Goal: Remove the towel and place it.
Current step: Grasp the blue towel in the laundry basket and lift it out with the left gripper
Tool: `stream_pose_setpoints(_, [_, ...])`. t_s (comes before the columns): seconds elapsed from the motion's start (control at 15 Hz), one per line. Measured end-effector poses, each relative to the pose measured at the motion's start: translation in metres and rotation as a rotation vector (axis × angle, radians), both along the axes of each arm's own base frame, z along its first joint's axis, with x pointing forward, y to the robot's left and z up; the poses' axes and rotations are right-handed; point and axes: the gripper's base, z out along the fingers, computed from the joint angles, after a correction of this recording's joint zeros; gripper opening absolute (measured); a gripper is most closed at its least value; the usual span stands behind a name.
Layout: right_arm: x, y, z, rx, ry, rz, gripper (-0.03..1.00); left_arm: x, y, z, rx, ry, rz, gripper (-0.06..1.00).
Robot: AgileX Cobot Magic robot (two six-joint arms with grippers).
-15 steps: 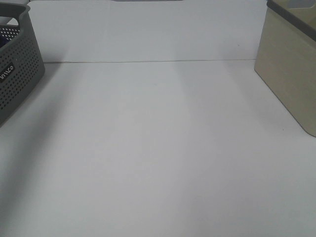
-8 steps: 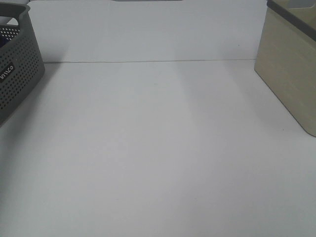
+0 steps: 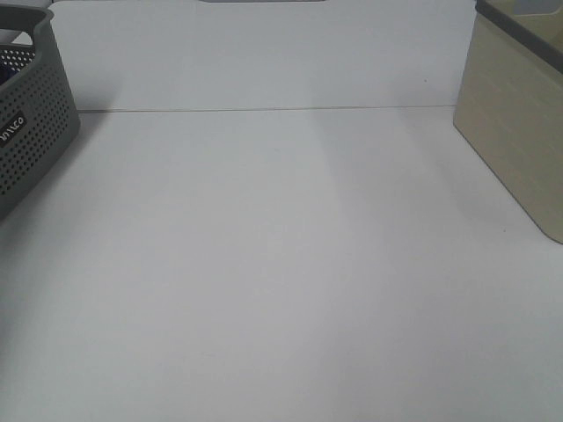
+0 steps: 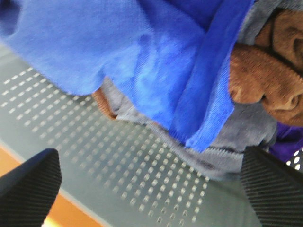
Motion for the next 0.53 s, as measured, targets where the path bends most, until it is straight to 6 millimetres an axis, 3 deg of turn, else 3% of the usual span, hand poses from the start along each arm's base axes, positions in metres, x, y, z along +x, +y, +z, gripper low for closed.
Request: stream_pose_setpoints(0.53, [0.000,0.000,0.000,0.000,0.000,0.000,0.79,0.013,0.005,-0.057,-0.006,0.120,-0.008,0.95])
